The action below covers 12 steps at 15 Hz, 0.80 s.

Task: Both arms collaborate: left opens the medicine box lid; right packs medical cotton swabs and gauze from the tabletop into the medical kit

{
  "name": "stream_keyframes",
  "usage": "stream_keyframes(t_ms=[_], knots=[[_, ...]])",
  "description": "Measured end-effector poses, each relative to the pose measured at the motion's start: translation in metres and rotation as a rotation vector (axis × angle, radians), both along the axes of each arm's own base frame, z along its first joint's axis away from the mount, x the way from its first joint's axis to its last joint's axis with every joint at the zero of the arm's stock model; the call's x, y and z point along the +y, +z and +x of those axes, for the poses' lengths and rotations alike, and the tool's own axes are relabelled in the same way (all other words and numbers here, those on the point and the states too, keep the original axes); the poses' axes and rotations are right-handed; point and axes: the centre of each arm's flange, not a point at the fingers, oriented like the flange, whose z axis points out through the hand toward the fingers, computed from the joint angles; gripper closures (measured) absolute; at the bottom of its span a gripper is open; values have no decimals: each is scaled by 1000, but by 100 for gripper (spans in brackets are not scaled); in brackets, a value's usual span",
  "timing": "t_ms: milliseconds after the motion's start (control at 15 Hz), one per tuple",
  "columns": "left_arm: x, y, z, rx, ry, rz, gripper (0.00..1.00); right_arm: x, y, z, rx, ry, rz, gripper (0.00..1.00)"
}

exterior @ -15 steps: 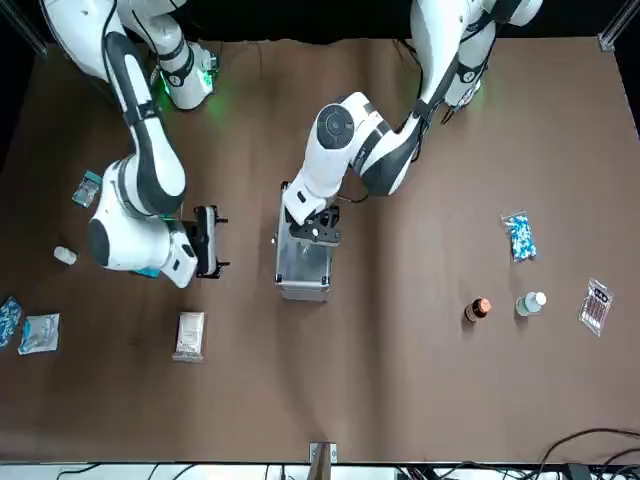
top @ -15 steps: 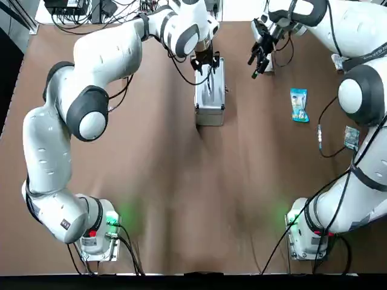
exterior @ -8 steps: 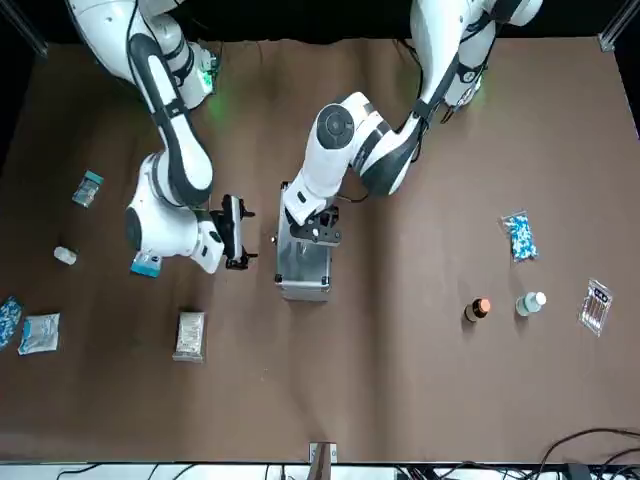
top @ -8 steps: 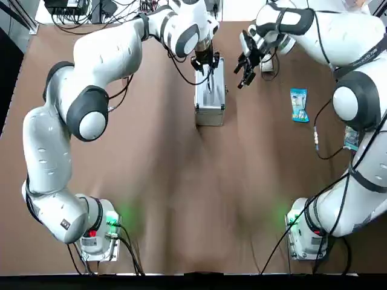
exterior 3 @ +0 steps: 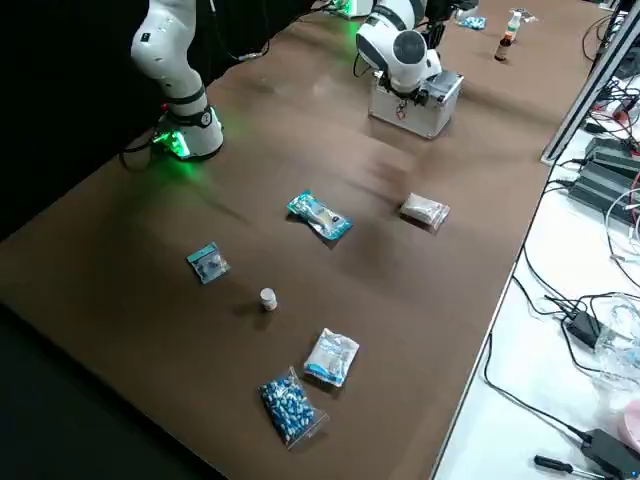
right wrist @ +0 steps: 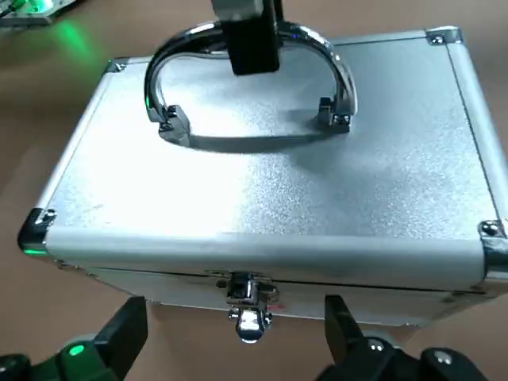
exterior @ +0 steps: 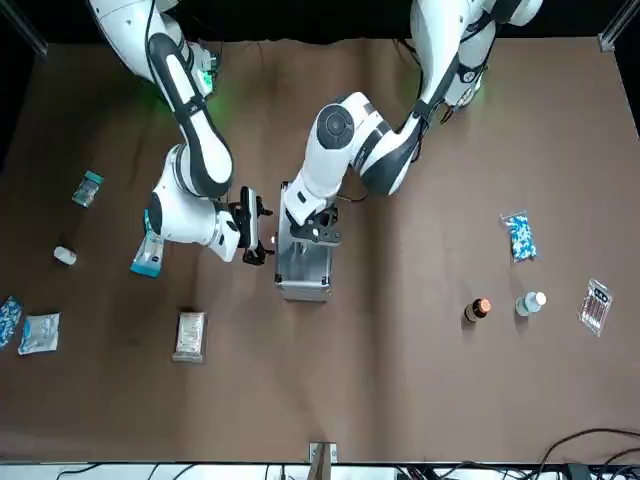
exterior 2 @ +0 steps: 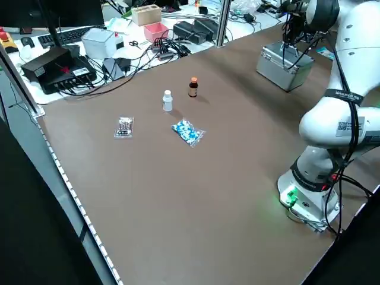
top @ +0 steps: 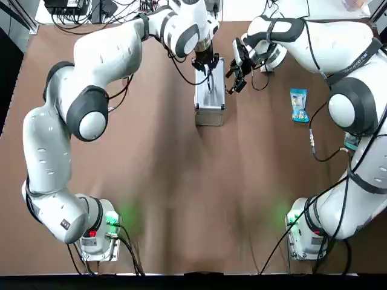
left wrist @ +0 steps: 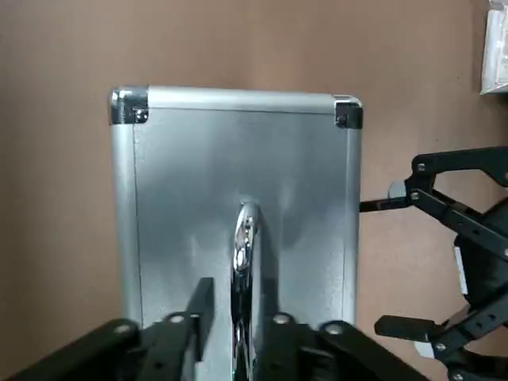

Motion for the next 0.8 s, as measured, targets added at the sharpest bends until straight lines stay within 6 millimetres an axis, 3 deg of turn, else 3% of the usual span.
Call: stream_keyframes(t_ms=[67, 267, 800], knots=[[0, -1, 0, 1, 0, 1, 79, 1, -2, -1, -2, -1, -2, 1], [0, -3, 0, 3, -1, 2, 85, 3, -8, -2, -4, 1, -9, 1], [-2, -2, -1, 4, 12, -2, 87, 7, -28, -13, 20, 13, -16, 2]])
